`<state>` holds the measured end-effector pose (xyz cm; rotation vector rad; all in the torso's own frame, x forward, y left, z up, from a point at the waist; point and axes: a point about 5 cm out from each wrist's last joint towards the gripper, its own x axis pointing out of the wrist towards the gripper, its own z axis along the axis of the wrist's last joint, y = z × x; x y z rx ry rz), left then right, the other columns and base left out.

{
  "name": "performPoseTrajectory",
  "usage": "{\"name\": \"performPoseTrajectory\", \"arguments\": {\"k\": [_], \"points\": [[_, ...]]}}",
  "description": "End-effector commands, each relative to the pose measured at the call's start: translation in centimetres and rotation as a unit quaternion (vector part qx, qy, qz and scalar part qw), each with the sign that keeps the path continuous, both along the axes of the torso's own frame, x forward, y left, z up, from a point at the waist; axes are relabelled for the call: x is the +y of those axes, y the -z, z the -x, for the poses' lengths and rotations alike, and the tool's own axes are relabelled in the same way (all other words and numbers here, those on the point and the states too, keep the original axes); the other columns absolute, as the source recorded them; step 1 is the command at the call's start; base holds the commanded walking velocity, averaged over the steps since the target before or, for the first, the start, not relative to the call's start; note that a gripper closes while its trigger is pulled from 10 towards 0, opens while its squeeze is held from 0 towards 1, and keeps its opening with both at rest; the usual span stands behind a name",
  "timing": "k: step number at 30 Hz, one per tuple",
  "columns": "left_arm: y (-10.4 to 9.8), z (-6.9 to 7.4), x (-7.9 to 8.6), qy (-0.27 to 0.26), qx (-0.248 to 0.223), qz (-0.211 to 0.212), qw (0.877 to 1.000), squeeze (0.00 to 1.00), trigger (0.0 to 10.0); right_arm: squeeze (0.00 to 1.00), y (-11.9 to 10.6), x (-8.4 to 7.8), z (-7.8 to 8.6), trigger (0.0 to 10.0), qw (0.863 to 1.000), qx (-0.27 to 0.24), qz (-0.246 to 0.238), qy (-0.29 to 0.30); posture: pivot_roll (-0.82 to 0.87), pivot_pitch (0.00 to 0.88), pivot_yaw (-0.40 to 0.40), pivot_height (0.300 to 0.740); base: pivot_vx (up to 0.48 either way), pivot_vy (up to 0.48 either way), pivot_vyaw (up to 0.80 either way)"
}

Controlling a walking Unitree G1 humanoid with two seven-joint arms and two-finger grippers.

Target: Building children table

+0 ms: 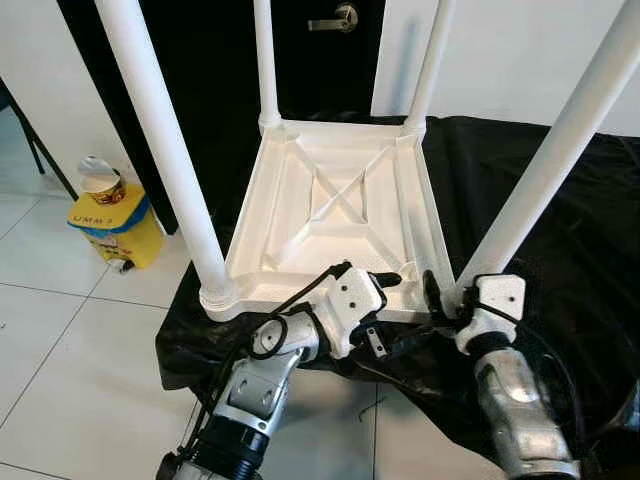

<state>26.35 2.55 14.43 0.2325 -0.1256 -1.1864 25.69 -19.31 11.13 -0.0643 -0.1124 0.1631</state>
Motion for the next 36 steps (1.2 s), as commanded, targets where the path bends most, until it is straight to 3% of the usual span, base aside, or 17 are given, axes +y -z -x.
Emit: {"name": "performPoseTrajectory", "arguments": {"k": [1,2,3,9,14,16,18,30,31,36], "points": [[-0.1,-0.4,0.2,-0.045,-0.005,0.011,0.999,0.0,10.0,1.0,0.1,-0.2,0.3,10.0,0.998,0.014,-0.01,-0.057,-0.08,0.0,-0.037,0.74,0.0,0.0,0.0],[-0.1,-0.4,0.2,-0.045,-0.005,0.011,0.999,0.0,10.0,1.0,0.1,-0.2,0.3,10.0,0.998,0.014,-0.01,-0.057,-0.08,0.0,-0.037,0.74,0.0,0.0,0.0],[-0.1,-0.4,0.3,-0.046,-0.005,0.011,0.999,0.0,10.0,0.0,0.1,-0.5,0.3,10.0,0.996,0.024,0.002,-0.091,-0.08,0.0,-0.033,0.74,0.0,0.0,0.0],[-0.3,-0.6,0.5,-0.051,-0.008,0.011,0.999,0.0,10.0,0.0,0.1,-1.4,-1.5,10.0,0.987,0.044,0.059,-0.143,-0.06,0.0,-0.035,0.74,0.0,0.0,0.0],[-0.3,-0.7,0.6,-0.055,-0.008,0.011,0.998,0.0,10.0,0.0,0.0,-1.3,-2.3,10.0,0.985,0.041,0.067,-0.151,-0.05,0.0,-0.034,0.74,0.0,0.0,0.0],[-0.3,-0.7,0.7,-0.056,-0.008,0.011,0.998,0.0,10.0,0.0,0.0,-1.2,-2.6,9.5,0.984,0.04,0.07,-0.156,-0.05,0.0,-0.03,0.74,0.0,0.0,0.0],[-0.3,-0.7,0.8,-0.057,-0.008,0.01,0.998,0.0,10.0,0.0,0.1,-0.9,-3.1,0.0,0.983,0.041,0.071,-0.166,-0.05,0.0,-0.024,0.74,0.0,0.0,0.0],[-0.5,-0.9,0.8,-0.06,-0.012,0.01,0.998,0.0,10.0,0.0,1.1,-0.6,-2.8,0.0,0.981,0.055,0.064,-0.173,-0.05,0.0,-0.032,0.74,0.0,0.0,0.0],[-0.5,-0.9,0.8,-0.062,-0.012,0.012,0.998,0.0,10.0,0.0,1.6,-0.4,-2.3,10.0,0.984,0.062,0.057,-0.16,-0.06,0.001,-0.038,0.74,0.0,0.0,0.0],[-0.5,-0.9,0.6,-0.062,-0.011,0.013,0.998,0.0,10.0,0.0,1.7,0.0,-1.9,10.0,0.989,0.058,0.048,-0.13,-0.06,0.005,-0.037,0.74,0.0,0.0,0.0]]}}
